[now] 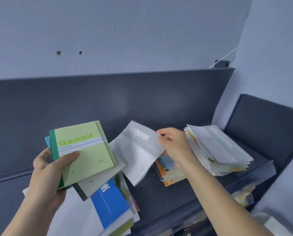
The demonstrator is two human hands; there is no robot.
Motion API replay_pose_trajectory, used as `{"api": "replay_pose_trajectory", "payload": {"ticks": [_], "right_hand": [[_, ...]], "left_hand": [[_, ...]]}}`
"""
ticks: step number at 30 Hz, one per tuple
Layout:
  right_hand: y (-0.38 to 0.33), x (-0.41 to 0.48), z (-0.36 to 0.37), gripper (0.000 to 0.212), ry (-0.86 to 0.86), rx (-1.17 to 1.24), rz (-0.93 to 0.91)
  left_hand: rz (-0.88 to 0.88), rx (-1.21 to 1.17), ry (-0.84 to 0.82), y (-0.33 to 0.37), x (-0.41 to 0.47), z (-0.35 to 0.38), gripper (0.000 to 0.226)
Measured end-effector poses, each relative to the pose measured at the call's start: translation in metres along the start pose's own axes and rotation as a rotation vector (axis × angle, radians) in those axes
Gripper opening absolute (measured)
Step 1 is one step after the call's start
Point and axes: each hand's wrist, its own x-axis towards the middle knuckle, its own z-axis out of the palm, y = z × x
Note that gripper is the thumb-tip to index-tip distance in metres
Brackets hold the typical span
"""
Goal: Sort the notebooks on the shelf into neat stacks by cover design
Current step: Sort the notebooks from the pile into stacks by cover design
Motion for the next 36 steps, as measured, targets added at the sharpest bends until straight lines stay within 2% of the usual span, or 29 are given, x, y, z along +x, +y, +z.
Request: {"api": "replay_pose_trajectory", "payload": {"ticks": [2, 4, 7, 9, 12, 14, 19, 24, 25, 28, 29, 31, 36], "right_hand": [[-0.007, 0.016, -0.049, 0.024, 0.17, 0.05, -0.111], [-0.004, 0.03, -0.095, 0.022, 0.378, 0.004, -0.197], [0.019, 0.039, -0.152, 0.024, 0.558, -0.184, -0.151], [0.049, 0.043, -0.176, 0.024, 0.519, -0.433, -0.052], [0.09, 0.042, -0.18, 0.019, 0.33, -0.882, 0.156], [0.106, 0.036, -0.176, 0.02, 0.254, -1.027, 0.218], [0.1, 0.033, -0.174, 0.035, 0.218, -1.078, 0.162], [0.072, 0.03, -0.145, 0.039, 0.215, -0.869, -0.067], [0.068, 0.028, -0.137, 0.038, 0.19, -0.868, -0.096], [0.065, 0.022, -0.121, 0.039, 0.07, -0.909, -0.111], [0.065, 0.021, -0.118, 0.039, 0.04, -0.915, -0.1], [0.067, 0.019, -0.116, 0.037, 0.016, -0.9, -0.086], [0.067, 0.022, -0.117, 0.032, -0.007, -0.87, -0.095]], "left_hand": [[0.006, 0.004, -0.004, -0.004, -0.012, 0.022, 0.062], [-0.01, 0.014, -0.029, -0.012, -0.022, 0.042, 0.052], [-0.066, 0.026, -0.078, -0.031, -0.027, 0.069, 0.056], [-0.091, 0.047, -0.094, -0.042, -0.03, 0.087, 0.057], [-0.115, 0.064, -0.135, -0.055, -0.034, 0.112, 0.051], [-0.129, 0.078, -0.175, -0.059, -0.035, 0.124, 0.053], [-0.163, 0.091, -0.217, -0.07, -0.027, 0.147, 0.056], [-0.209, 0.187, -0.33, -0.086, -0.006, 0.186, 0.056], [-0.193, 0.287, -0.34, -0.093, 0.0, 0.193, 0.057], [-0.086, 0.943, -0.284, -0.117, 0.013, 0.202, 0.07], [-0.111, 1.042, -0.256, -0.122, 0.012, 0.202, 0.071], [-0.135, 1.001, -0.225, -0.129, 0.013, 0.2, 0.068], [-0.034, 0.901, -0.243, -0.121, 0.015, 0.189, 0.048]]}}
